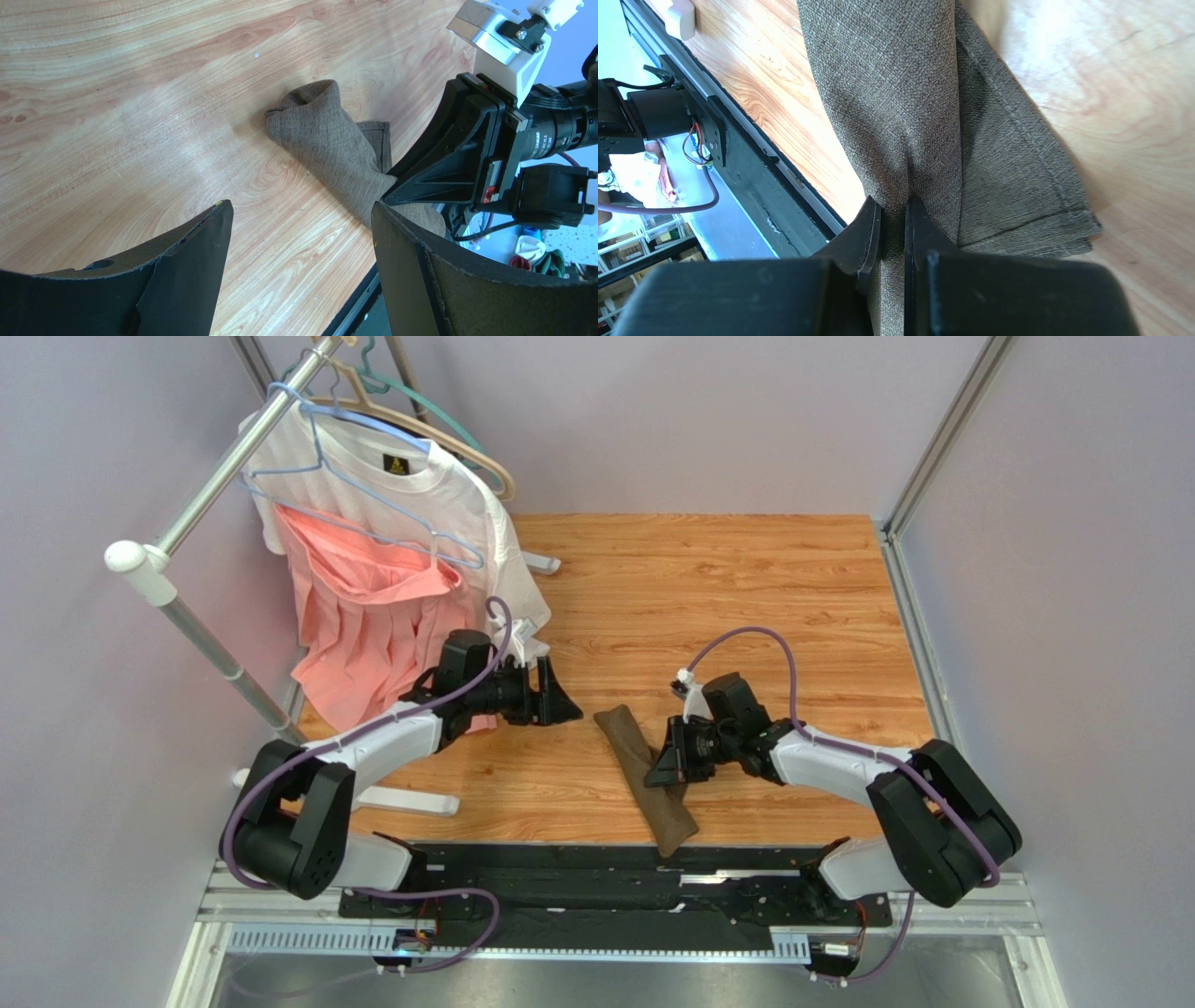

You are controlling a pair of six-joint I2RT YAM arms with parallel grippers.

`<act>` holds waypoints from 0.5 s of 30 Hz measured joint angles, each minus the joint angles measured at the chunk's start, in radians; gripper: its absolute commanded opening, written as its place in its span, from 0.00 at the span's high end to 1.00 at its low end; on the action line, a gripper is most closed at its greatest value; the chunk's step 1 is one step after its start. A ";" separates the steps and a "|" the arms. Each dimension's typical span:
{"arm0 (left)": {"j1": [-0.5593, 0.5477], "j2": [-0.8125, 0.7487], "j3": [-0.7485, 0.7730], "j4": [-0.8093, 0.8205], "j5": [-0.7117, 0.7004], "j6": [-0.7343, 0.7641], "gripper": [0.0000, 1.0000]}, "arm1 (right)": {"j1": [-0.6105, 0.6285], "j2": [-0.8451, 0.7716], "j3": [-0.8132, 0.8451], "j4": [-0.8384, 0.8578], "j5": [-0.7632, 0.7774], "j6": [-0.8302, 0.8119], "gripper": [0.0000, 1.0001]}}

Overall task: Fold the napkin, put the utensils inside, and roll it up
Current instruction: Roll the napkin with the utensil

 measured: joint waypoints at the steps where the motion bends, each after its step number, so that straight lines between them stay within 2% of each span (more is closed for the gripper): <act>1: 0.000 0.002 0.000 0.000 0.001 0.000 0.19 | -0.008 0.003 0.000 0.000 -0.005 -0.006 1.00; 3: 0.000 0.010 0.000 0.002 0.003 0.000 0.20 | -0.022 0.005 0.000 -0.001 -0.009 -0.019 1.00; 9: 0.000 0.032 0.000 0.002 0.008 0.001 0.19 | -0.064 0.005 0.002 -0.024 -0.010 -0.063 0.92; 15: 0.000 0.043 0.000 0.003 0.011 0.003 0.20 | -0.101 0.017 0.013 -0.052 -0.011 -0.106 0.72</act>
